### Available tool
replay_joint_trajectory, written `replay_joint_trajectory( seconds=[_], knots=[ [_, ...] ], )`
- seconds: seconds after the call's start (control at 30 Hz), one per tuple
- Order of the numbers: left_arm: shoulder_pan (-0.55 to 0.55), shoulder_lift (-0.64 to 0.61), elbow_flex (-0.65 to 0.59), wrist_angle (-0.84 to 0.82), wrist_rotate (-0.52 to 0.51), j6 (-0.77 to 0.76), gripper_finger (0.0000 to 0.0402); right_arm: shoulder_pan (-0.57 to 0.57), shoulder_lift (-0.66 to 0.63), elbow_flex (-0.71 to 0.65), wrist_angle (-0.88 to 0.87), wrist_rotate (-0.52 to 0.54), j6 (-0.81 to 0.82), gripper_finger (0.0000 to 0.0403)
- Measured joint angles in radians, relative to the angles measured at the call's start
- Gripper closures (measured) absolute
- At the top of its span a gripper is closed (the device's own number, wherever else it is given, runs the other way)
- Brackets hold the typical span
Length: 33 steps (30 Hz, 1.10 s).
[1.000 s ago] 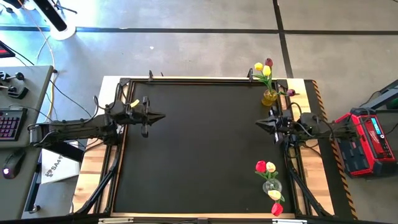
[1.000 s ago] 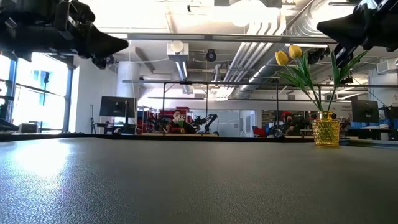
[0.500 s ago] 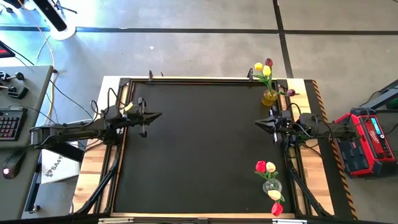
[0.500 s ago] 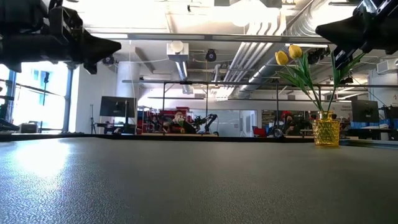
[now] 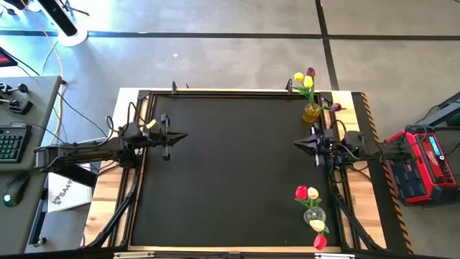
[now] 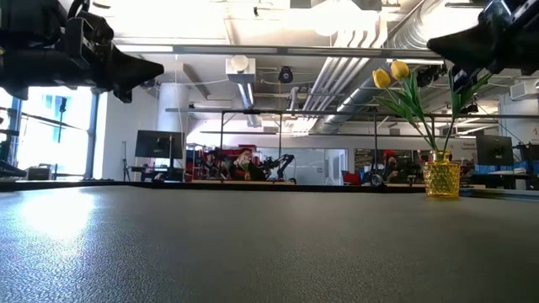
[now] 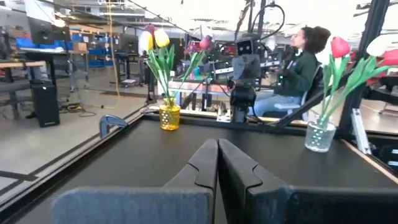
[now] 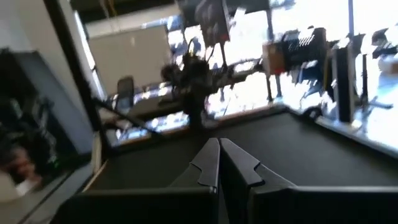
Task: Sort flowers into vase by color
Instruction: Return to Home Position
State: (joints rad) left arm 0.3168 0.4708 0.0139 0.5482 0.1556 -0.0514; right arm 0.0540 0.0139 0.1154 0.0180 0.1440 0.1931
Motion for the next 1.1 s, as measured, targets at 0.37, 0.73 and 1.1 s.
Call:
replay_joint_trajectory(
  seconds=[0.37, 0.73, 1.1],
  knots=[
    [-0.06, 0.0, -0.001, -0.023, -0.011, -0.042, 0.0402, 0.031, 0.008, -0.105, 0.128, 0.015, 0.004, 0.0403],
    [-0.062, -0.063, -0.001, -0.043, -0.013, -0.049, 0.0401, 0.03, -0.01, -0.105, 0.144, -0.004, -0.022, 0.0403],
    [-0.062, -0.078, -0.001, -0.114, -0.077, -0.015, 0.0402, 0.03, -0.009, -0.105, 0.099, 0.077, -0.01, 0.0403]
  ],
)
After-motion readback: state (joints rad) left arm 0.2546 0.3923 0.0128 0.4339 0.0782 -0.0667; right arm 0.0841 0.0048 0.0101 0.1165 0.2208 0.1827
